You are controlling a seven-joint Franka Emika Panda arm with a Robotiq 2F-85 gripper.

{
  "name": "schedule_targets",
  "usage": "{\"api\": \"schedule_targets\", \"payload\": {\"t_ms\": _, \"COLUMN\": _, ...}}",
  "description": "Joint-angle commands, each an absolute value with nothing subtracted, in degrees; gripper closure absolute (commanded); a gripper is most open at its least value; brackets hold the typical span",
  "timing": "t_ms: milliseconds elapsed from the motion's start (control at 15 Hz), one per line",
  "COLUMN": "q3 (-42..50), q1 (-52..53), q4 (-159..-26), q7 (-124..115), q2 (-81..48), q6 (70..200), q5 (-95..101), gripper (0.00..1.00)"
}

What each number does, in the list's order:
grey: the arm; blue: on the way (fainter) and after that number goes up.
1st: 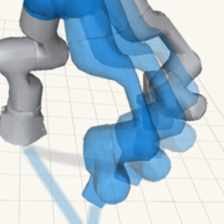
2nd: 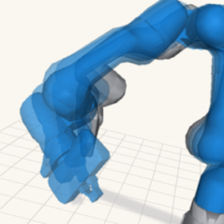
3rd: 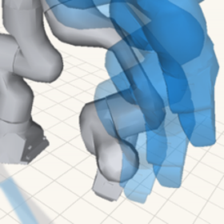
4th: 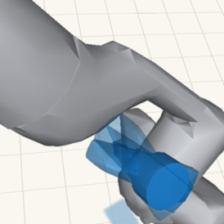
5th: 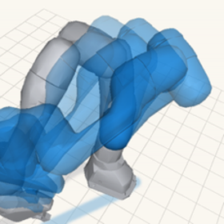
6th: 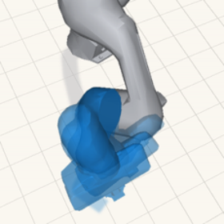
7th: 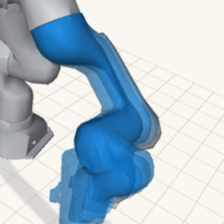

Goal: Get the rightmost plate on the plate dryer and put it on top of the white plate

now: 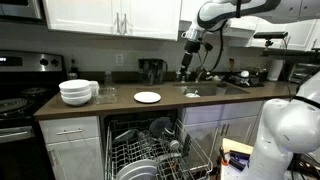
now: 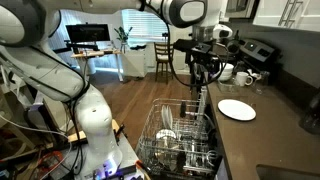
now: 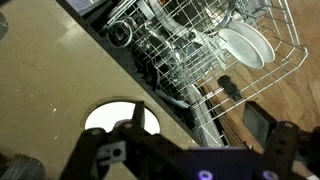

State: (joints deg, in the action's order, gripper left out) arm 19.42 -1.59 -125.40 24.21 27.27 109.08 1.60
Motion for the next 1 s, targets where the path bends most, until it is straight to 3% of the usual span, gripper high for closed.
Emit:
{"api": "schedule_targets", "payload": {"t_ms": 0, "q3": 18.1, "q1": -3.27, "q4": -125.26, "q7": 24.87, "q2": 26.94, "q6": 108.97, "q5": 0.79, "gripper": 0.0}}
{"api": "schedule_targets", "payload": {"t_ms": 667, "q3": 18.1, "q1": -3.26, "q4": -125.26, "q7": 24.87, "q2": 26.94, "q6": 108.97, "q5": 0.79, "gripper": 0.0}}
{"api": "schedule_targets", "payload": {"t_ms": 933, "q3": 20.89, "q1": -0.72, "q4": -119.84, "q7": 30.75, "q2": 16.08, "q6": 108.41, "q5": -4.01, "gripper": 0.0}}
